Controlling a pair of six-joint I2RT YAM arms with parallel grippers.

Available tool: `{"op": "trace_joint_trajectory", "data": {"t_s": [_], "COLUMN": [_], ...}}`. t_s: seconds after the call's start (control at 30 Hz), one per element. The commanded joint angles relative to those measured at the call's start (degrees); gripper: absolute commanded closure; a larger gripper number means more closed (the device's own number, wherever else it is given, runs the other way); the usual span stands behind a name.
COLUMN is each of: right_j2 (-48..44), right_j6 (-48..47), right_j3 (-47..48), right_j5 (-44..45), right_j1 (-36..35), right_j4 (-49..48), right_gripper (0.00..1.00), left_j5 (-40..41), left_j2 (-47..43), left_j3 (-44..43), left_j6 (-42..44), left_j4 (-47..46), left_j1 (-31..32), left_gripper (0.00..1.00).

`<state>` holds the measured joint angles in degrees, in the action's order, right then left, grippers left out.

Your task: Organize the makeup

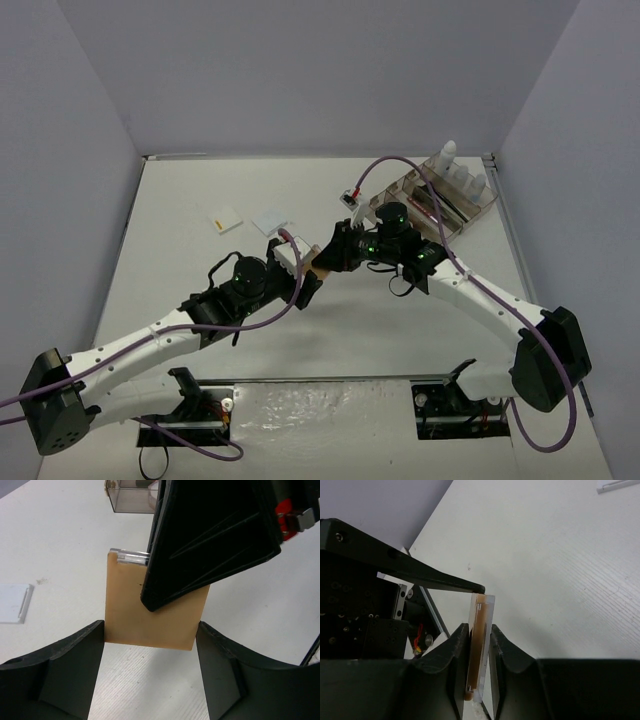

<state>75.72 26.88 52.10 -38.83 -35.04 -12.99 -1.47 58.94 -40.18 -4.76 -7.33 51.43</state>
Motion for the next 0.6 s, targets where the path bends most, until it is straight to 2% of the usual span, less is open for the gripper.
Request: {"op": "trace_joint_trajectory", "data": {"t_s": [0.0, 0.1, 0.17, 0.27, 0.4, 0.57], "right_j2": [-1.0, -1.0, -0.9, -0.8, -0.5, 3.6], "right_j6": [-1.9, -3.0, -4.0, -6.6, -11.9, -20.8], "right_j3": [0.6, 0.7, 1.0, 1.8, 4.0, 9.1], "right_j5": [-0.1, 1.5, 2.5, 4.6, 6.9, 12.8], "right_j1": [-0.2, 0.1, 0.8, 3.1, 10.1, 18.7], "right_j4": [-3.3, -2.5, -1.6, 0.5, 4.0, 7.6], "right_gripper": [0.97, 1.0, 1.0, 1.0, 1.0, 1.0], "left_j5": [-0.4, -0.1, 1.2, 5.0, 12.1, 19.6], "left_j2": [0.8, 2.6, 3.4, 3.8, 4.2, 4.5], "left_j3": [-4.8, -6.5, -7.3, -7.7, -9.2, -14.0], "left_j6": [0.3, 0.2, -0.1, -1.3, -4.5, -12.1], "left_j4": [-5.7, -3.6, -2.5, -1.5, 2.0, 14.2], "left_j1": [0.3, 0.3, 0.3, 0.2, 0.0, -4.6], "left_gripper": [0.56, 0.42, 0.26, 0.08, 0.03, 0.03]}}
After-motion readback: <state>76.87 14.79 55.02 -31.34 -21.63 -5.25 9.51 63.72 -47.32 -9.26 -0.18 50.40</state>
